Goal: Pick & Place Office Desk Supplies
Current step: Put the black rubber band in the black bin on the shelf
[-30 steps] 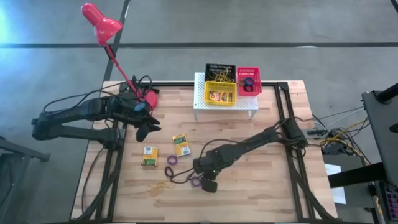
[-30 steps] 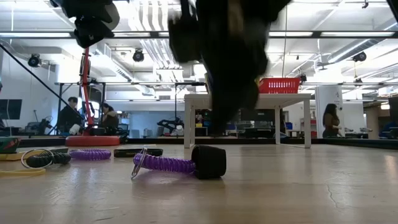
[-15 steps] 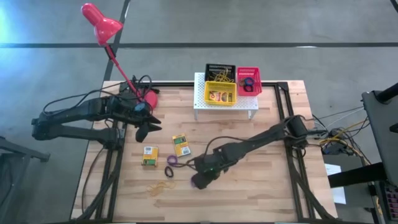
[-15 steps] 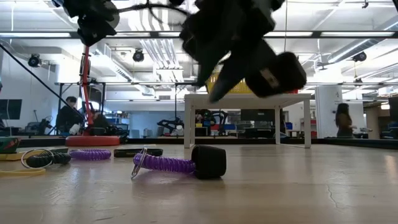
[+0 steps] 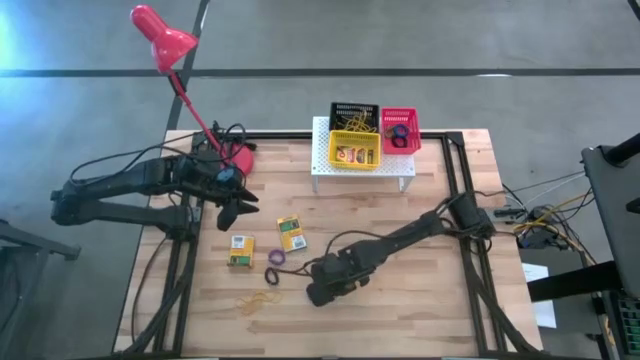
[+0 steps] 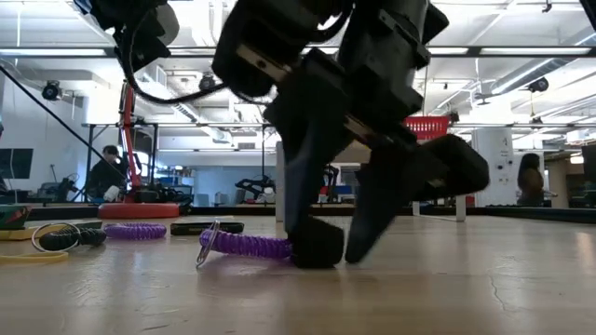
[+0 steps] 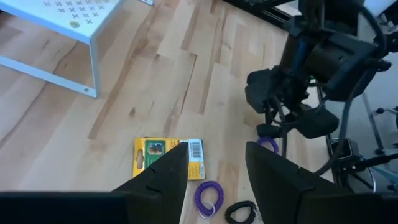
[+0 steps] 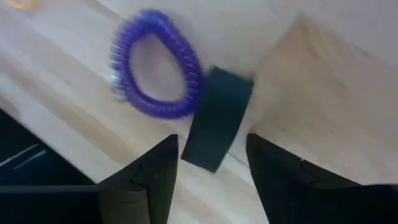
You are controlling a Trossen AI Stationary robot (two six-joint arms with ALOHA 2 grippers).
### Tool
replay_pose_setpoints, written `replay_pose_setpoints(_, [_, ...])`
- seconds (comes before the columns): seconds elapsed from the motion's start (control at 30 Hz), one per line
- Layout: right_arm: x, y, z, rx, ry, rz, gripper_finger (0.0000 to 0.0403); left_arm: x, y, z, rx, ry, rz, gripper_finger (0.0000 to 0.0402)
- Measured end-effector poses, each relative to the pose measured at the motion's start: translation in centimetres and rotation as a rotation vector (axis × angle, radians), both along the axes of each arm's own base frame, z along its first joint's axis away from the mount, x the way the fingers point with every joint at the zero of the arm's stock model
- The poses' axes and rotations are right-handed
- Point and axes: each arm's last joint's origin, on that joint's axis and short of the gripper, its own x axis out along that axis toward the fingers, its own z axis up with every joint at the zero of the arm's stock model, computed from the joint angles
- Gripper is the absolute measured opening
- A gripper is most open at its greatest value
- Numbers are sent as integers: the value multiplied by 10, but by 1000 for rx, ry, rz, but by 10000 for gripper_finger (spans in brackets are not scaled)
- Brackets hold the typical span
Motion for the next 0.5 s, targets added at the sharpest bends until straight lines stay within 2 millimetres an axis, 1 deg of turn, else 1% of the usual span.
replay_pose_setpoints(0.07, [2, 4, 1, -28, -32, -2, 171, 0, 0, 0, -1, 4, 0, 164])
replay_pose_setpoints(0.13, [1, 7, 0, -47, -35, 1, 141, 0, 0, 0, -1, 4, -1, 164])
replay_pose_setpoints(0.23, [-1, 9, 2, -63, -42, 13, 83, 0, 0, 0, -1, 3, 0, 164])
replay_pose_setpoints(0.3, [-1, 10, 7, -68, -58, 28, 41, 1, 0, 0, 1, -5, 0, 164])
replay_pose_setpoints(0.33, [-2, 9, 12, -77, -68, 35, 25, 1, 0, 1, 1, -9, 0, 164])
replay_pose_setpoints(0.4, [-3, 8, 28, -97, -108, 39, 16, 1, 0, 1, 2, -14, 0, 164])
replay_pose_setpoints(0.5, [-12, 0, 65, -159, -190, 29, 10, 2, 0, 2, 6, -32, 0, 164])
